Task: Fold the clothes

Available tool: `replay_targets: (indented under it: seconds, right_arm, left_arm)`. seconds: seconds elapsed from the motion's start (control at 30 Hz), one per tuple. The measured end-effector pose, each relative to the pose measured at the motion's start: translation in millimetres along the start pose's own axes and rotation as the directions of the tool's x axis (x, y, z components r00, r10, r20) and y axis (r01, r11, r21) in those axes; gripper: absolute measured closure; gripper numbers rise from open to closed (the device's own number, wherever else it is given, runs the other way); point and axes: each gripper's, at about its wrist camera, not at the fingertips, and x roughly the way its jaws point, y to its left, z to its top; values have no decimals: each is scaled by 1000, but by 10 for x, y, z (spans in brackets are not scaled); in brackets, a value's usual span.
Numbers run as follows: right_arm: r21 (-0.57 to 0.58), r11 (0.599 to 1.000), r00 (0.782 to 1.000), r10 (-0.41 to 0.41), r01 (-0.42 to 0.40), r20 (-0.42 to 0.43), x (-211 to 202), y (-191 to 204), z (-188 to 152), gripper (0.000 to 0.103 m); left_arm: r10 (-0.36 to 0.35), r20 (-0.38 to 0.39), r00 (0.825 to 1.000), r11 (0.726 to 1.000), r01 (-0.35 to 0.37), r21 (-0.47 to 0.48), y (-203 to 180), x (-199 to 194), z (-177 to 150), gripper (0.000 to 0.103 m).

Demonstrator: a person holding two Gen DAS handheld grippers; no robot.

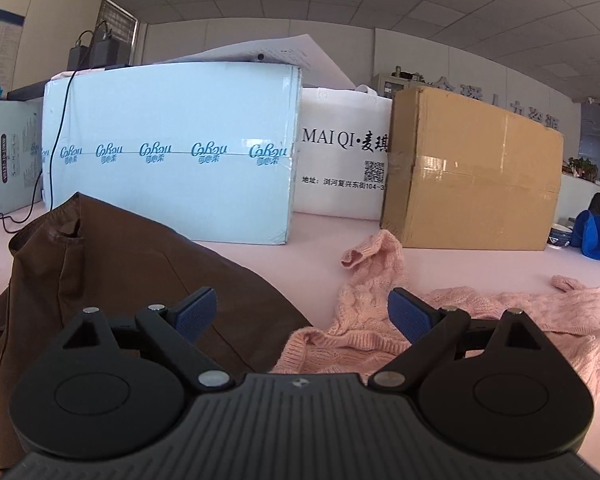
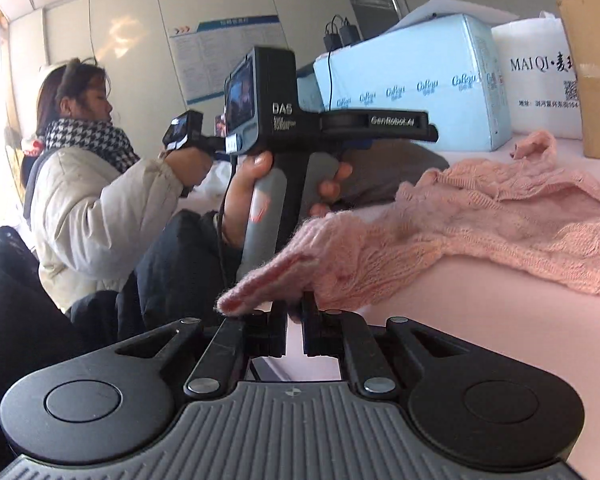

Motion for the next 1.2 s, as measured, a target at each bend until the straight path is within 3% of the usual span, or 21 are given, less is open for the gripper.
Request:
replay_targets:
  seconds: [0.03,0.1,0.17,0.23,0.27,0.4,0.57,0.6,0.67,0.73,0.77,0.8,0.9,0.97,1.03,1.07,1.1,1.13,1.17,1.2]
  right_arm:
    - [-3,1000,1000,19,-19,-1,8,5,-9,74]
    - [-24,998,998,56,-56,1,-61,57,-36,41]
    - [-67,995,997,74,-72,31,-161,102,6,24]
    - [-101,986,981,147,-134,129,-438,89,85,22]
    - [-98,986,977,146,-132,156,-510,52,133,20]
    - [-50,999,958,29,-15,286,-944,-276,404,17]
    - [68,997,949,-66,47,309,-1433,-852,681,17]
    - [67,992,933,-120,103,341,-1583,-920,716,17]
    - [83,958,880,-286,275,379,-1747,-980,778,13]
    - [131,830,753,-549,543,363,-1831,-1125,871,10]
    - [149,791,723,-605,594,334,-1829,-1220,894,10]
    - [191,712,666,-701,676,256,-1825,-1469,953,10]
    - [307,557,554,-826,771,106,-1807,-2028,1023,10]
    - [342,451,482,-876,824,-7,-1766,-2443,1104,12]
    - [299,421,460,-885,856,-72,-1677,-2680,1167,13]
    - [224,385,420,-897,895,-138,-1562,-2860,1222,18]
    - [171,346,377,-904,922,-202,-1467,-2975,1244,29]
    - [164,322,355,-901,932,-250,-1400,-3067,1240,36]
    - [197,300,352,-872,933,-341,-1331,-3247,1236,49]
    - [250,317,394,-839,915,-376,-1311,-3347,1218,51]
  left_arm:
    - [7,7,1000,999,-7,35,-52,-8,-18,11]
    - [19,22,1000,996,-21,83,-122,-27,-42,11]
    - [25,38,999,992,-29,120,-176,-48,-63,11]
    - [29,48,998,991,-35,130,-189,-67,-71,11]
    - [31,54,998,990,-38,135,-195,-77,-75,11]
    - [29,73,997,991,-38,131,-191,-106,-64,11]
    - [16,116,993,987,-34,155,-239,-167,-74,11]
    - [13,120,993,987,-32,160,-247,-175,-78,11]
    - [-7,118,993,985,-14,173,-269,-193,-87,11]
    - [-40,107,993,981,19,194,-301,-216,-100,11]
    - [-64,107,992,976,39,216,-340,-242,-113,11]
    - [-83,112,990,969,54,239,-378,-269,-129,11]
    - [-124,96,988,949,90,301,-485,-282,-169,11]
    - [-100,26,995,938,86,336,-563,-170,-178,11]
    - [-75,-24,997,942,79,327,-561,-77,-175,11]
    - [-62,-50,997,943,75,323,-560,-31,-173,11]
    - [-53,-63,997,948,70,311,-541,-8,-170,11]
    - [-45,-75,996,952,65,298,-523,15,-168,11]
    - [-39,-84,996,956,61,287,-503,32,-165,11]
    - [-33,-94,995,960,57,275,-483,50,-163,11]
